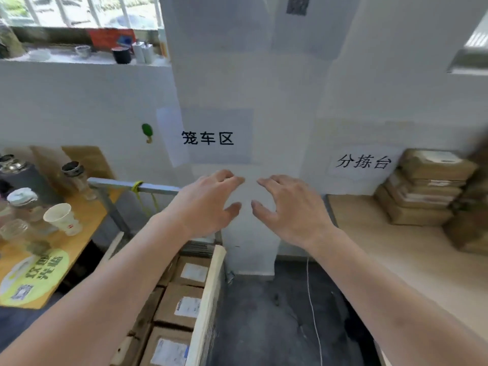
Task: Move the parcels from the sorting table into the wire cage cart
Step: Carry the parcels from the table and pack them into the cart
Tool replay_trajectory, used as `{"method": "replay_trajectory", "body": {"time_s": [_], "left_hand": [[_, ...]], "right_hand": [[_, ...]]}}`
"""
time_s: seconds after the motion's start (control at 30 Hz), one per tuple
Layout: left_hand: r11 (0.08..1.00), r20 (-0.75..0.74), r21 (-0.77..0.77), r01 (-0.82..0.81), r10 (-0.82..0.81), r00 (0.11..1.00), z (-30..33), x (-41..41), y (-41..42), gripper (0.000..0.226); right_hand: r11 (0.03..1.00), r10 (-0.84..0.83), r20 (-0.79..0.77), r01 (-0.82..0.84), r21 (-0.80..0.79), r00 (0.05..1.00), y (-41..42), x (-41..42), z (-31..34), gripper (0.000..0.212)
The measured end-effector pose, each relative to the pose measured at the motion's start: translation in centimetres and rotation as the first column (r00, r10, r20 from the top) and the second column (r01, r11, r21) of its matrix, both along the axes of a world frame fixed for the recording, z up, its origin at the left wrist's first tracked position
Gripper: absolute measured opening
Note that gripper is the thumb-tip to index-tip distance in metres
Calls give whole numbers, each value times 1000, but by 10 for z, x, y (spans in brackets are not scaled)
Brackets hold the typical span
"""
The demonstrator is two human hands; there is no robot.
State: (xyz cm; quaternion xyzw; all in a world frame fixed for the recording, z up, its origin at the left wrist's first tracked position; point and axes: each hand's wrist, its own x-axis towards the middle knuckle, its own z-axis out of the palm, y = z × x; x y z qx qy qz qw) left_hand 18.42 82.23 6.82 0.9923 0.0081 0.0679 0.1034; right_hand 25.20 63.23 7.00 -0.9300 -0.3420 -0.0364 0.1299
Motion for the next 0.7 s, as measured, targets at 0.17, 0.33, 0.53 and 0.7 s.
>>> {"method": "replay_trajectory", "body": {"time_s": [0.17,0.33,0.53,0.7], "left_hand": [[990,-12,10,143,-143,990,0,69,-57,60],[967,-11,23,252,-252,968,-3,136,-124,57],[934,-20,-21,356,-357,934,-9,205,-208,55],[892,-49,-24,451,-452,891,-13,257,-273,57]], "right_hand": [[989,-147,-31,148,19,989,-68,38,-1,61],[963,-269,-21,269,24,963,-139,80,-8,60],[919,-394,-29,394,18,919,-219,118,-13,58],[845,-534,-42,535,2,844,-281,147,-20,57]]}}
